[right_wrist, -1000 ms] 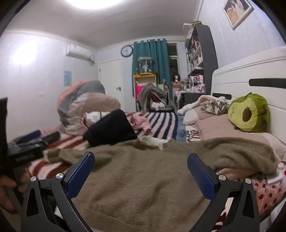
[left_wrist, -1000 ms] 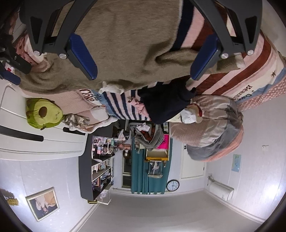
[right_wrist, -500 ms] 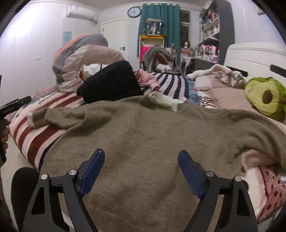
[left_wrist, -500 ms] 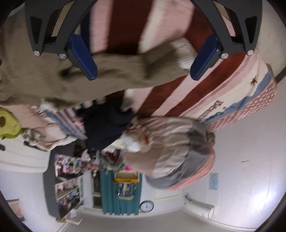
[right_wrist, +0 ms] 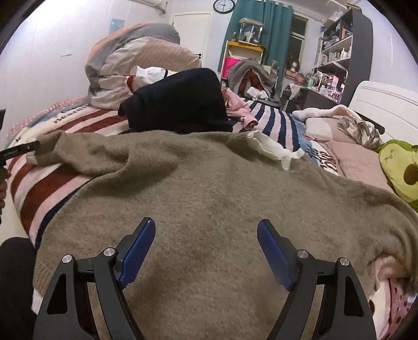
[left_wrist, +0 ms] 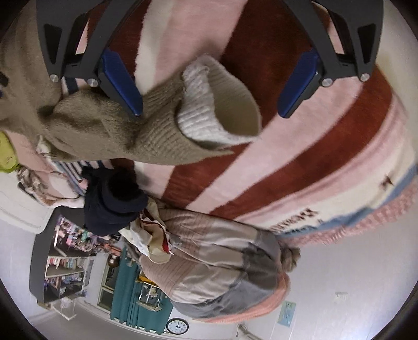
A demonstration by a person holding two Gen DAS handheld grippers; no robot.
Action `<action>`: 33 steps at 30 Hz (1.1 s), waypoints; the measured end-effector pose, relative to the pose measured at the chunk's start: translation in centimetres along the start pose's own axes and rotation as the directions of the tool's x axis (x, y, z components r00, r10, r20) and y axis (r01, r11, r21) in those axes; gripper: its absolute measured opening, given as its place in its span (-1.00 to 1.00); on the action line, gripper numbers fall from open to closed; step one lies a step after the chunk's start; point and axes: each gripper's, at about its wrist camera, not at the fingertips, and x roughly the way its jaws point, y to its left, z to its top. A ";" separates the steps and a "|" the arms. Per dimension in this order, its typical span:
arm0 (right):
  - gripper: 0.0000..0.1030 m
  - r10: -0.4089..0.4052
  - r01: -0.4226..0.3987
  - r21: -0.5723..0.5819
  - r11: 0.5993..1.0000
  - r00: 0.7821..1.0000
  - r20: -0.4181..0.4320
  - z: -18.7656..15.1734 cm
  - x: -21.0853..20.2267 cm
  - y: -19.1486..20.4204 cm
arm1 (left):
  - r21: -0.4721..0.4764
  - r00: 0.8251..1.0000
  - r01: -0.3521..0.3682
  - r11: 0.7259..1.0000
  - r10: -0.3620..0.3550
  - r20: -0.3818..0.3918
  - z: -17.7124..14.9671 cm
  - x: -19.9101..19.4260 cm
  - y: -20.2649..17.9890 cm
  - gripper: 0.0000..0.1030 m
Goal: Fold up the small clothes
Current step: 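Grasp the white sleeve cuff with the left tool and lift it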
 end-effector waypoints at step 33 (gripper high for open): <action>0.52 0.043 -0.081 0.230 0.970 0.986 0.163 -4.5 -6.0 -9.1 | 0.334 0.927 0.297 0.895 -0.354 0.122 3.8 -11.2 -22.7 -0.91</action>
